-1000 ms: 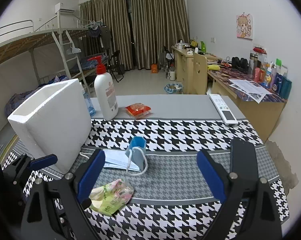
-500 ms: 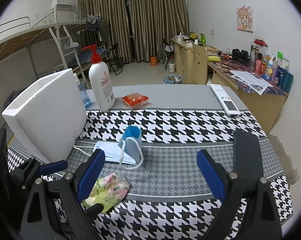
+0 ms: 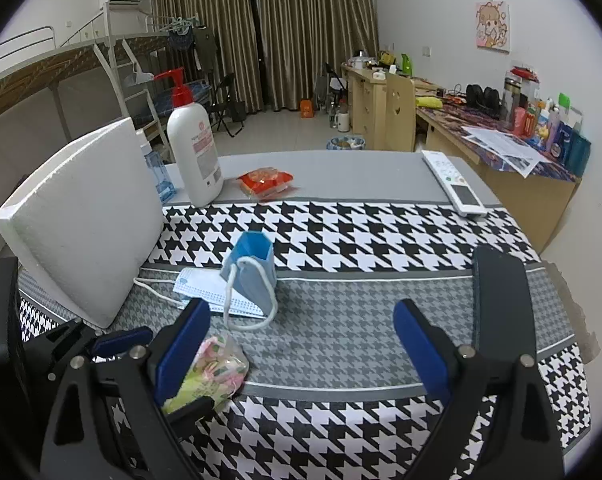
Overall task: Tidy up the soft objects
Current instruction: 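Reach the left gripper to the green-and-white tissue packet and close on it, then hold the tissue packet in the left gripper while the right gripper grasps the blue face mask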
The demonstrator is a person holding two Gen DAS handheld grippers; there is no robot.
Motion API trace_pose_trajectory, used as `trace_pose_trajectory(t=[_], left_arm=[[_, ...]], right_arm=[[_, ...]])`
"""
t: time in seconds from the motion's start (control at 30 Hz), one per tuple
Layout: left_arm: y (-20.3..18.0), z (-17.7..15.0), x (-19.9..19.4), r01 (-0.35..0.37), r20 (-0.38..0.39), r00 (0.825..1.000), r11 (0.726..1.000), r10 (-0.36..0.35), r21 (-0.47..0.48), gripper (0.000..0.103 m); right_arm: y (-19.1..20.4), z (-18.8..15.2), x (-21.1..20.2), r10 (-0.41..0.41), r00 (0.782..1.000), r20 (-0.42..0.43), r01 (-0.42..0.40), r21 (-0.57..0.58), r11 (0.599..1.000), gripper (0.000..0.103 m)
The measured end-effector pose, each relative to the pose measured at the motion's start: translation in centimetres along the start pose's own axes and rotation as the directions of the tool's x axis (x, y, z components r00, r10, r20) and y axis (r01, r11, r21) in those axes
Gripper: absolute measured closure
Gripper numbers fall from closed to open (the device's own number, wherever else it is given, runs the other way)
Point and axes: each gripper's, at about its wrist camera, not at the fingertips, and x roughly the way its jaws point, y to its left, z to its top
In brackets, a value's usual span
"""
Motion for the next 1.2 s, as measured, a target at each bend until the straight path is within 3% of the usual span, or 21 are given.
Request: trace_pose_trajectory(t=[0.1, 0.37, 0.53, 0.67, 1.2], left_arm=[[0.0, 0.0, 0.2, 0.000, -0.007, 1.000, 1.000, 0.000, 0.000, 0.028], [0.3, 0.1, 0.7, 0.023, -0.021, 1.000, 1.000, -0.023, -0.007, 0.046], [0.2, 0.2, 0.9, 0.051, -0.028, 0.998, 0.999, -0.051, 0.003, 0.069], [0.2, 0.1, 0.6, 0.059, -0.016, 0.998, 0.998, -0.059, 0.006, 0.079], [0.7, -0.3, -1.8, 0.064, 0.026, 0.998, 0.998, -0.064, -0.006, 0.080]], right_arm=[[0.1, 0.0, 0.6, 0.002, 1.000, -0.012, -0.002, -0.004, 1.000, 0.008], [0.3, 0.1, 1.6, 0.009, 0.999, -0.032, -0.010, -0.007, 1.000, 0.008], [0.3, 0.1, 2.3, 0.009, 0.999, -0.047, -0.010, -0.007, 1.000, 0.008], [0.4, 0.1, 2.6, 0.015, 0.999, -0.053, -0.015, -0.004, 1.000, 0.008], [0.9, 0.8, 3.6, 0.021, 0.998, -0.061, -0.021, 0.003, 1.000, 0.008]])
